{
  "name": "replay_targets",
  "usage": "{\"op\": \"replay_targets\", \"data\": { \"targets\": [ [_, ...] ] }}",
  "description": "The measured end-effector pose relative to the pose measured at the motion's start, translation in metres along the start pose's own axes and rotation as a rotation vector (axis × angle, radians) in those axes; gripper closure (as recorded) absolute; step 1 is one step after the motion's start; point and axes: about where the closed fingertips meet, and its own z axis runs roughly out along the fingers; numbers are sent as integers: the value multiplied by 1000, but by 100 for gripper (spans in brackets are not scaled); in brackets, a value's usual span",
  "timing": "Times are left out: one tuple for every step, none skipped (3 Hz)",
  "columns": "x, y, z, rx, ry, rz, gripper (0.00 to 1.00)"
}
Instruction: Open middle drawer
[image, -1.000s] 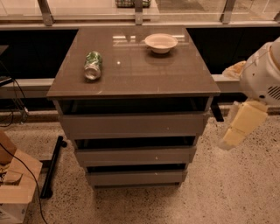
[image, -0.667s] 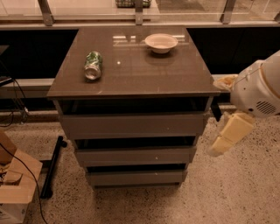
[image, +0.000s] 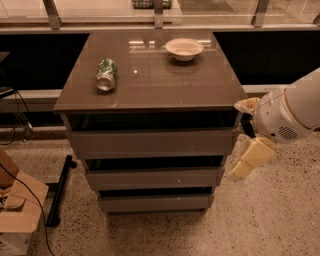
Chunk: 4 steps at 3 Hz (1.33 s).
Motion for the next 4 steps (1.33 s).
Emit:
{"op": "replay_targets", "data": {
  "targets": [
    [-1,4,26,5,-8,-1,0],
    [11,9,66,1,-58,23,0],
    [25,11,102,-10,-119,53,0],
    [44,8,135,-33,-196,88,0]
  ]
}}
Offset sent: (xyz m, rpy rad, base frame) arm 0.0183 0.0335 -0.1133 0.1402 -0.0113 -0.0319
